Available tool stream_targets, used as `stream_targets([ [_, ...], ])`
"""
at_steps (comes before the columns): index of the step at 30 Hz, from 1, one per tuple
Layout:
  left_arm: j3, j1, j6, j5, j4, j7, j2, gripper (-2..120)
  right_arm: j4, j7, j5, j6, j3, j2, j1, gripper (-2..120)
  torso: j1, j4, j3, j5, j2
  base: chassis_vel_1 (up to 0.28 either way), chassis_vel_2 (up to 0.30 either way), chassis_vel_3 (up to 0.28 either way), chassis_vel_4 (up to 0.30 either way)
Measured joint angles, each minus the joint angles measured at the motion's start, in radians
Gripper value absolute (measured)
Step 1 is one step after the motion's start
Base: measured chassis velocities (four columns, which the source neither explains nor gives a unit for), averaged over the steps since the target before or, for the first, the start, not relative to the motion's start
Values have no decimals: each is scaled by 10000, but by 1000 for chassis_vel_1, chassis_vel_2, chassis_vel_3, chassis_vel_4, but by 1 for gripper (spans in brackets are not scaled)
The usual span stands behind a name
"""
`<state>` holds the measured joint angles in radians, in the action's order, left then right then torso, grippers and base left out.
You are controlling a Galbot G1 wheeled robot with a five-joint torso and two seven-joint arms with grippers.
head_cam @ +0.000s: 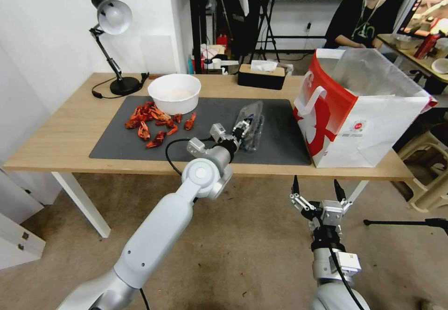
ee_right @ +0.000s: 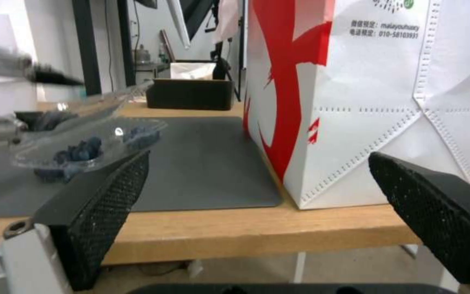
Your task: Close the takeout container lid, then place the container into the takeout bag.
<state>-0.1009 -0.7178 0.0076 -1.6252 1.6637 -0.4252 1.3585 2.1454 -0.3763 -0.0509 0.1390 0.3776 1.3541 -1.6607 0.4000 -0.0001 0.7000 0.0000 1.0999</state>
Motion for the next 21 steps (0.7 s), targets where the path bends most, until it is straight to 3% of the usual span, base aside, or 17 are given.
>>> stream_targets([
  [4,-203,2,-18,627,-183,18,-44,11,228,-79,-1124,-651,2,-286,556,100,0,0,0,0,2,0,0,0,0],
  [8,-419,116,-27,971,-324,11,-59,0,501,-238,-2453,-1397,21,-574,987,99,1,0,1,1,2,0,0,0,0],
  [10,-449,138,-24,1002,-342,5,-59,0,539,-264,-2644,-1498,24,-617,1042,99,0,-3,0,1,2,0,0,0,0],
  [11,-535,180,-18,1104,-389,-20,-73,0,702,-424,-3664,-2037,26,-845,1388,99,0,-1,0,0,2,0,0,0,0],
  [12,-535,180,-18,1104,-389,-20,-73,0,702,-424,-3664,-2037,26,-845,1388,99,0,-1,0,0,2,0,0,0,0],
  [15,-632,269,-9,1185,-448,-89,-91,0,779,-679,-5373,-2791,39,-1299,2033,99,1,3,1,-1,2,0,0,0,0],
  [21,-693,294,-2,1274,-474,-124,-108,0,692,-1017,-7238,-3355,23,-1768,2829,99,0,0,0,2,2,0,0,0,0],
])
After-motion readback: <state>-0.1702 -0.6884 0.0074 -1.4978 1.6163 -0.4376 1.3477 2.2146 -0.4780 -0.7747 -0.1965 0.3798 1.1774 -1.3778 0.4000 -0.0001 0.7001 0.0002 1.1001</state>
